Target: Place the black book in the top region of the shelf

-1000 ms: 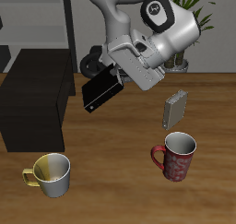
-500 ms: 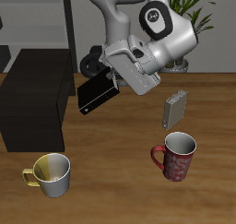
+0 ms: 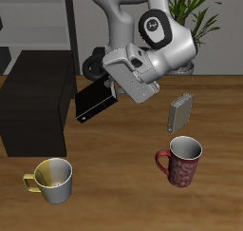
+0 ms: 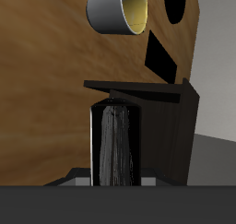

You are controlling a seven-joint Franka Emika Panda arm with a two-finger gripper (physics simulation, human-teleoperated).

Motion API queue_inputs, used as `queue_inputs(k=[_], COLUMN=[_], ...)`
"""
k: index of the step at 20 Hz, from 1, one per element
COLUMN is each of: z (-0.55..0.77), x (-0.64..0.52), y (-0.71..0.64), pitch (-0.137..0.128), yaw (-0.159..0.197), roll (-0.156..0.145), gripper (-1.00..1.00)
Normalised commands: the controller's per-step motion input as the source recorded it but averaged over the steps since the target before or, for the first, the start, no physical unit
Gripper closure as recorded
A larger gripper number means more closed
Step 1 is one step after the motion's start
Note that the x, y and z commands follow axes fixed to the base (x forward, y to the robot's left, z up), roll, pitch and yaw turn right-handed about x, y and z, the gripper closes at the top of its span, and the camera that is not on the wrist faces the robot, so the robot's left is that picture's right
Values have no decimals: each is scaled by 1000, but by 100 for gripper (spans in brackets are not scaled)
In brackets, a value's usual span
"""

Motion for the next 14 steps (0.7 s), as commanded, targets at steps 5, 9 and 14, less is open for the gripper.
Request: queue_inputs(k=[5,9,14], z=[-50,-36,-39], x=[-11,10,27], y=[-125,-183,-214], pitch=[17,-11,6], yaw=[-6,6,-5], roll=[-23,-34,-26], gripper=[100,100,100])
